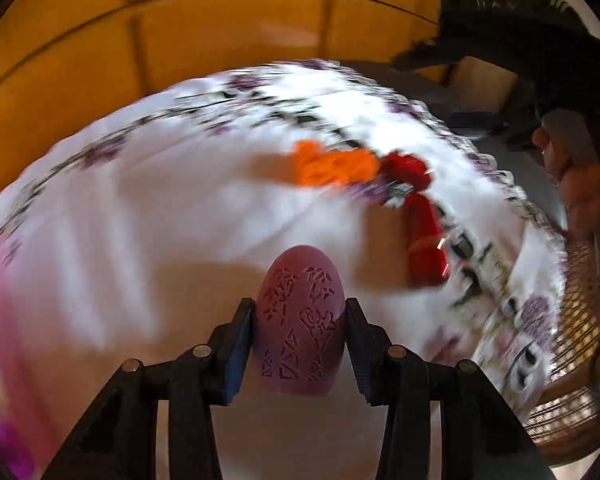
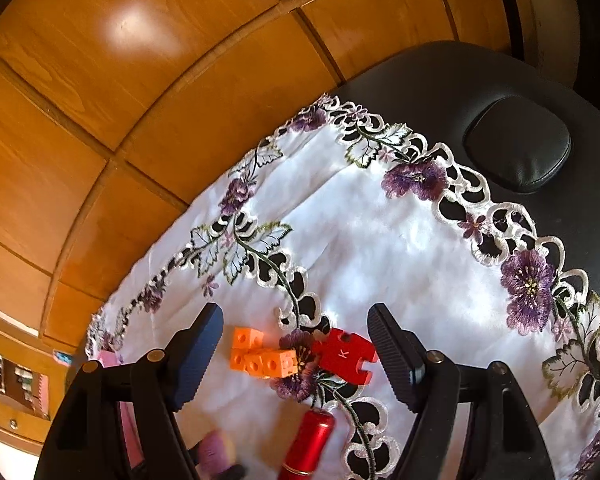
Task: Organize rigid objects
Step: 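Close the left tool on the purple textured oval and lift it, then grasp the red puzzle piece with the right tool while the left tool holds the purple oval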
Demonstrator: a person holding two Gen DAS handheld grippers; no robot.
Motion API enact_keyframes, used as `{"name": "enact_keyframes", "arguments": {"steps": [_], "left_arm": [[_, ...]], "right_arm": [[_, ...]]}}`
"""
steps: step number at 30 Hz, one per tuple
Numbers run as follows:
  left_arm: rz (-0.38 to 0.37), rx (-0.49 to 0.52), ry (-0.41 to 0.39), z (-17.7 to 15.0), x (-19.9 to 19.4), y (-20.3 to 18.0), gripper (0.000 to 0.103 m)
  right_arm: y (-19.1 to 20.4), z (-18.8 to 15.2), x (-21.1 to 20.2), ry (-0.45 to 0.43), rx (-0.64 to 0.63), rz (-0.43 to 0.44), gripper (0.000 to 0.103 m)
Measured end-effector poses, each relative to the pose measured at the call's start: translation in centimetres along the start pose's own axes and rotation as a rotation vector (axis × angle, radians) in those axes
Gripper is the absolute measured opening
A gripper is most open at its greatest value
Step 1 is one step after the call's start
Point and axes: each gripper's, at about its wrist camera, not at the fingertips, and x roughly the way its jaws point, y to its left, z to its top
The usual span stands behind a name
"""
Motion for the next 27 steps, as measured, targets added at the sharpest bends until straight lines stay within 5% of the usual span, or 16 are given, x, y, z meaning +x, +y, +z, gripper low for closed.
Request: {"name": "enact_keyframes", "arguments": {"steps": [9,27], "left_arm": [[0.064,-0.051,-0.064,-2.5,-0.5,1.1,0.044],[0.064,-0.073,-0.112,-3.1,-0.7,1.3,0.044]], "right_arm": [[-0.4,-0.5,1.8,0.079,-0.012,-0.081,0.076],[0.4,-1.5,4.2,0.154,-0.115,-0.23,0.075]]}}
